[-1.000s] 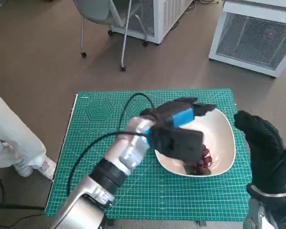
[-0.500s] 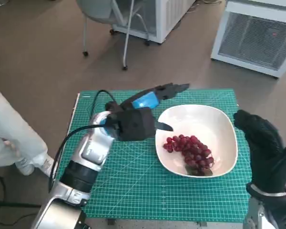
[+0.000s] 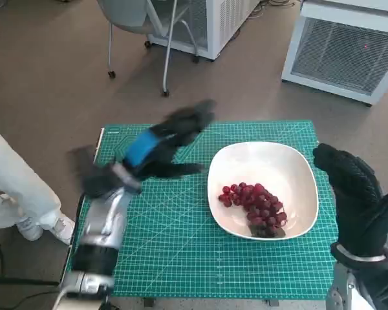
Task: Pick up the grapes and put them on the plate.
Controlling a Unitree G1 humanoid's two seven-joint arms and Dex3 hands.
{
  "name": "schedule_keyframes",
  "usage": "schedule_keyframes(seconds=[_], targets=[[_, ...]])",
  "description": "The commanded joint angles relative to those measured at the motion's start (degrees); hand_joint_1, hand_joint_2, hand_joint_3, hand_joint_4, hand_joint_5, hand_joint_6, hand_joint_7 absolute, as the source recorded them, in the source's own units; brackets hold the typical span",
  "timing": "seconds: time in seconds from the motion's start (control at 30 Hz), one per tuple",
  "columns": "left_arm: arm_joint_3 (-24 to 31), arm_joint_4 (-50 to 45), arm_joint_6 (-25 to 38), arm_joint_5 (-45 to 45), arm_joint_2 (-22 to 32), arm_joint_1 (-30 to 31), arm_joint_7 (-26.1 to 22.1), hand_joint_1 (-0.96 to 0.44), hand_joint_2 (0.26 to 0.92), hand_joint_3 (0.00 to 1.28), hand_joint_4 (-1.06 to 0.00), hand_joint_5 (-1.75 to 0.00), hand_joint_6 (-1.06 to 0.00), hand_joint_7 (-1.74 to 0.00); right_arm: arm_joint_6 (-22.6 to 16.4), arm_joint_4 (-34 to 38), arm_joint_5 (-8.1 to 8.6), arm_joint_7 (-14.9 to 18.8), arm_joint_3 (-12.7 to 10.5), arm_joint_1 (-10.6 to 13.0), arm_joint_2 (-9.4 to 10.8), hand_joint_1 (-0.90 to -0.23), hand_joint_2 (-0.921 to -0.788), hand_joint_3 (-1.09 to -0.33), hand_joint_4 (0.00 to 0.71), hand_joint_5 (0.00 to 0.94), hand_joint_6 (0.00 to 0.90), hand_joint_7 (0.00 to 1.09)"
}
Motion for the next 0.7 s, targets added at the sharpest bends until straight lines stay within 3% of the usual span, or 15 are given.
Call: schedule_keyframes(seconds=[0.03, 0.33, 0.7], targets=[[2.3, -4.3, -0.4, -3.3, -0.2, 3.6, -0.2, -0.42, 0.921, 0.08, -0.22, -0.02, -0.34, -0.03, 0.5, 1.1, -0.56, 0.2, 0.3, 0.4, 0.0, -0.476, -0.921, -0.525, 0.557, 0.003, 0.218, 0.64], [2.5, -8.5, -2.1, -2.8, -0.9, 7.8, 1.9, -0.43, 0.921, 0.1, -0.24, -0.02, -0.34, -0.03, 0.6, 0.9, -0.26, 0.5, 0.3, 0.6, -0.4, -0.48, -0.921, -0.524, 0.558, 0.003, 0.219, 0.64], [2.1, -11.8, 1.3, -4.0, -0.8, 10.7, 3.2, -0.45, 0.921, 0.12, -0.25, -0.02, -0.34, -0.04, 1.2, 0.3, 0.16, 0.6, 0.4, 0.8, -0.5, -0.487, -0.921, -0.523, 0.558, 0.003, 0.22, 0.64]])
